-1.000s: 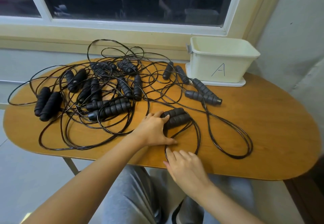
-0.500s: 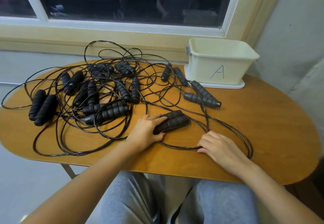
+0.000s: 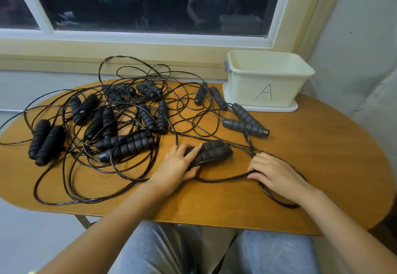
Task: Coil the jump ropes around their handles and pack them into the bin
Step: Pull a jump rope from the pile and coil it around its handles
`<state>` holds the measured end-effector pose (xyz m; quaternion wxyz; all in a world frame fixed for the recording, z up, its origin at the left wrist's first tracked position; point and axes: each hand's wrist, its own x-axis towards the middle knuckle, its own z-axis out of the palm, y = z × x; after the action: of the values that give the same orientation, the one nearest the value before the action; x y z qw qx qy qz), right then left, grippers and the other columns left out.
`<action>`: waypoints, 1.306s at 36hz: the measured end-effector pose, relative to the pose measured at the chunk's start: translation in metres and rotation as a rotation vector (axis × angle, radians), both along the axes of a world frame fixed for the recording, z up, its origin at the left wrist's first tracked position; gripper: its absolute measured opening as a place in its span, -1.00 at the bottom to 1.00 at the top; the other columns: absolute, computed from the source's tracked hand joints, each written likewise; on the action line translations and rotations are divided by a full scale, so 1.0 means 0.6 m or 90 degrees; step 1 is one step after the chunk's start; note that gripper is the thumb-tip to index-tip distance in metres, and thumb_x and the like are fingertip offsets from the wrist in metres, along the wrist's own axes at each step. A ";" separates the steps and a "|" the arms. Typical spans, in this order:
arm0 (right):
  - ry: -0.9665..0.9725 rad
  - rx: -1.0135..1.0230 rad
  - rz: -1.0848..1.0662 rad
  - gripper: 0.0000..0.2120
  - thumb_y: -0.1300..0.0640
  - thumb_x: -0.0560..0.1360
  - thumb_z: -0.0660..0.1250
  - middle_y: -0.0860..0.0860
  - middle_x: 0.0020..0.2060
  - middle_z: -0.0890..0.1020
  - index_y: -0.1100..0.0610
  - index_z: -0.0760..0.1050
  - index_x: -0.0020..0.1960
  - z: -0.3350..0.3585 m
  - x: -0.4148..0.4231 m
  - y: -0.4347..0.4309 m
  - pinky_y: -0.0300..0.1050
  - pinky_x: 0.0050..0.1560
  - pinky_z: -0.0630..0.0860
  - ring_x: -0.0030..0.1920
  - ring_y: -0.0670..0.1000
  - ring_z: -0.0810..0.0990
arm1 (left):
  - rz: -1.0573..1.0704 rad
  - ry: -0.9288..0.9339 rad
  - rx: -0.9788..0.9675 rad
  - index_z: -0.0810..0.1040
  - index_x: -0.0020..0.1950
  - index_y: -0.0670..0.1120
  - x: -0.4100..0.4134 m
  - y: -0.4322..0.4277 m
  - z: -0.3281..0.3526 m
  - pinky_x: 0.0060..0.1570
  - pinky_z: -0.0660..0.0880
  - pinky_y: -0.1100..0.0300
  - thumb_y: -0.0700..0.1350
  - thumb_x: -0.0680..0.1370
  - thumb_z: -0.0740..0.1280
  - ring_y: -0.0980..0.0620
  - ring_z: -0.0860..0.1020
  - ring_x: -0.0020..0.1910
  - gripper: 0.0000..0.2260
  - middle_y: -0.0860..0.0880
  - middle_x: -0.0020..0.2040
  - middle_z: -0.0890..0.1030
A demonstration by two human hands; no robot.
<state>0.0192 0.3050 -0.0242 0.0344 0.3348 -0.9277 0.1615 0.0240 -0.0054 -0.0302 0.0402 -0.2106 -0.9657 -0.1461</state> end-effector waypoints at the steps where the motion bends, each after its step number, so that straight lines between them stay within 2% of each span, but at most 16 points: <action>1: -0.014 -0.008 -0.005 -0.67 -0.21 0.56 0.11 -0.27 -0.12 0.50 -0.04 0.56 -0.04 0.004 -0.005 0.000 -0.41 0.22 0.32 0.00 -0.26 0.44 | -0.014 0.028 0.022 0.07 0.61 0.02 -0.001 -0.002 0.008 0.36 0.34 0.00 0.10 0.64 0.19 -0.07 0.30 0.33 -0.41 -0.12 0.43 0.31; 3: -0.041 -0.031 -0.021 -0.68 -0.23 0.54 0.10 -0.26 -0.12 0.52 -0.08 0.53 -0.07 0.015 -0.016 0.000 -0.35 0.44 0.15 0.04 -0.26 0.49 | -0.043 0.103 0.057 0.21 0.57 -0.07 -0.004 -0.009 0.025 0.29 0.44 -0.05 0.13 0.60 0.16 -0.10 0.38 0.25 -0.42 -0.16 0.35 0.42; 6: -0.068 -0.075 -0.041 -0.76 -0.23 0.51 0.17 -0.24 -0.12 0.56 -0.12 0.49 -0.12 0.032 -0.039 0.002 -0.17 0.52 0.10 0.06 -0.28 0.50 | -0.098 0.187 0.068 0.28 0.54 -0.13 -0.005 -0.021 0.055 0.20 0.49 -0.04 0.10 0.57 0.14 -0.11 0.43 0.17 -0.42 -0.17 0.29 0.47; 9: -0.122 -0.077 -0.090 -0.88 -0.06 0.52 0.32 -0.23 -0.12 0.59 -0.14 0.50 -0.20 0.052 -0.066 -0.001 0.07 0.55 0.14 0.17 -0.13 0.55 | -0.170 0.218 0.031 0.26 0.55 -0.14 0.002 -0.025 0.087 0.22 0.47 -0.01 0.08 0.59 0.16 -0.07 0.40 0.18 -0.43 -0.15 0.31 0.45; 11: -0.171 -0.112 -0.141 -0.84 0.00 0.52 0.37 -0.21 -0.10 0.62 -0.14 0.53 -0.23 0.073 -0.079 -0.011 0.18 0.40 0.34 0.22 -0.01 0.56 | -0.219 0.249 -0.016 0.25 0.54 -0.17 0.008 -0.021 0.103 0.21 0.47 0.00 0.05 0.59 0.19 -0.08 0.42 0.18 -0.43 -0.16 0.31 0.47; 14: -0.192 -0.178 -0.162 -0.82 0.01 0.53 0.37 -0.08 -0.22 0.64 -0.05 0.55 -0.25 0.108 -0.098 -0.039 -0.05 0.00 0.44 -0.12 -0.05 0.59 | -0.257 0.285 -0.089 0.23 0.51 -0.21 0.022 -0.008 0.119 0.18 0.49 0.02 0.08 0.58 0.17 -0.08 0.46 0.18 -0.42 -0.16 0.30 0.50; 18: -0.207 -0.234 -0.184 -0.79 -0.01 0.55 0.35 -0.06 -0.04 0.67 0.07 0.60 -0.20 0.153 -0.116 -0.085 -0.04 0.22 0.38 0.06 -0.07 0.59 | -0.242 0.320 -0.154 0.33 0.38 -0.25 0.037 0.007 0.121 0.02 0.55 0.08 0.09 0.55 0.23 -0.08 0.53 0.12 -0.46 -0.16 0.21 0.56; 21: -0.180 -0.245 -0.202 -0.76 -0.06 0.54 0.36 0.06 0.10 0.69 0.06 0.63 -0.21 0.176 -0.117 -0.112 0.00 0.30 0.39 0.20 0.08 0.59 | -0.205 0.327 -0.179 0.34 0.26 -0.22 0.032 0.009 0.103 -0.08 0.57 0.08 0.07 0.48 0.38 -0.09 0.59 0.03 -0.48 -0.16 0.10 0.60; 27: -0.217 -0.285 -0.153 -0.80 -0.05 0.54 0.37 -0.04 -0.05 0.71 0.00 0.66 -0.19 0.204 -0.047 -0.163 0.08 0.32 0.43 0.12 -0.05 0.61 | -0.073 0.301 -0.180 0.37 0.08 -0.19 0.014 0.013 0.082 -0.32 0.55 0.09 0.06 0.37 0.53 -0.08 0.60 -0.19 -0.48 -0.15 -0.13 0.61; 30: -0.172 -0.239 -0.143 -0.80 -0.05 0.55 0.35 -0.13 -0.22 0.68 0.02 0.68 -0.11 0.189 0.000 -0.181 -0.12 0.06 0.50 -0.09 -0.15 0.62 | -0.016 0.279 -0.146 0.46 0.04 -0.23 0.005 0.012 0.087 -0.40 0.53 0.12 0.03 0.33 0.58 -0.07 0.57 -0.26 -0.51 -0.14 -0.19 0.59; 33: -0.146 -0.290 -0.155 -0.74 0.01 0.57 0.35 -0.18 -0.39 0.63 -0.14 0.59 -0.29 0.158 0.033 -0.182 -0.19 -0.10 0.49 -0.25 -0.22 0.60 | 0.035 0.270 -0.118 0.50 -0.01 -0.24 0.003 0.010 0.099 -0.47 0.45 0.15 0.03 0.38 0.47 -0.07 0.54 -0.33 -0.61 -0.12 -0.25 0.55; 35: -0.174 -0.341 -0.167 -0.65 0.06 0.58 0.34 -0.13 -0.35 0.66 -0.13 0.54 -0.39 0.137 0.049 -0.181 -0.18 -0.10 0.51 -0.30 -0.22 0.60 | 0.059 0.231 -0.083 0.48 0.10 -0.25 0.005 0.015 0.110 -0.40 0.43 0.13 0.03 0.46 0.44 -0.13 0.57 -0.23 -0.59 -0.15 -0.16 0.56; 37: -0.201 -0.383 -0.178 -0.70 0.09 0.58 0.34 -0.14 -0.36 0.66 0.00 0.64 -0.32 0.119 0.061 -0.183 -0.22 -0.16 0.52 -0.42 -0.17 0.55 | 0.087 0.174 -0.046 0.37 0.34 -0.23 0.004 0.025 0.117 -0.14 0.50 0.06 0.05 0.55 0.37 -0.15 0.55 0.03 -0.51 -0.16 0.08 0.56; 39: -0.245 -0.439 -0.183 -0.77 0.11 0.57 0.35 -0.13 -0.41 0.65 0.10 0.71 -0.20 0.106 0.066 -0.181 -0.34 -0.07 0.51 -0.35 -0.04 0.63 | 0.104 0.142 0.011 0.23 0.47 -0.19 0.002 0.032 0.121 0.09 0.45 0.07 0.06 0.58 0.34 -0.12 0.48 0.18 -0.42 -0.14 0.26 0.51; 44: -0.358 -0.522 -0.197 -0.83 0.15 0.56 0.37 -0.11 -0.34 0.70 0.13 0.70 -0.14 0.103 0.050 -0.172 -0.35 0.08 0.49 -0.12 0.10 0.69 | 0.063 0.070 0.181 0.17 0.49 -0.14 0.006 0.035 0.126 0.19 0.47 0.02 -0.05 0.54 0.42 -0.12 0.49 0.19 -0.36 -0.13 0.24 0.52; 47: -0.333 -0.523 -0.202 -0.86 0.18 0.55 0.37 -0.15 -0.39 0.67 0.15 0.70 -0.10 0.104 0.041 -0.174 -0.45 0.04 0.42 -0.19 0.06 0.68 | 0.014 0.025 0.260 0.09 0.55 -0.05 0.013 0.034 0.133 0.22 0.42 0.10 -0.08 0.55 0.41 -0.04 0.48 0.19 -0.31 -0.06 0.20 0.50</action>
<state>0.0439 0.2009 0.0380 -0.0463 0.0973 -0.8046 0.5840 0.0319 0.0148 0.0496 0.1028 -0.1901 -0.9175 -0.3339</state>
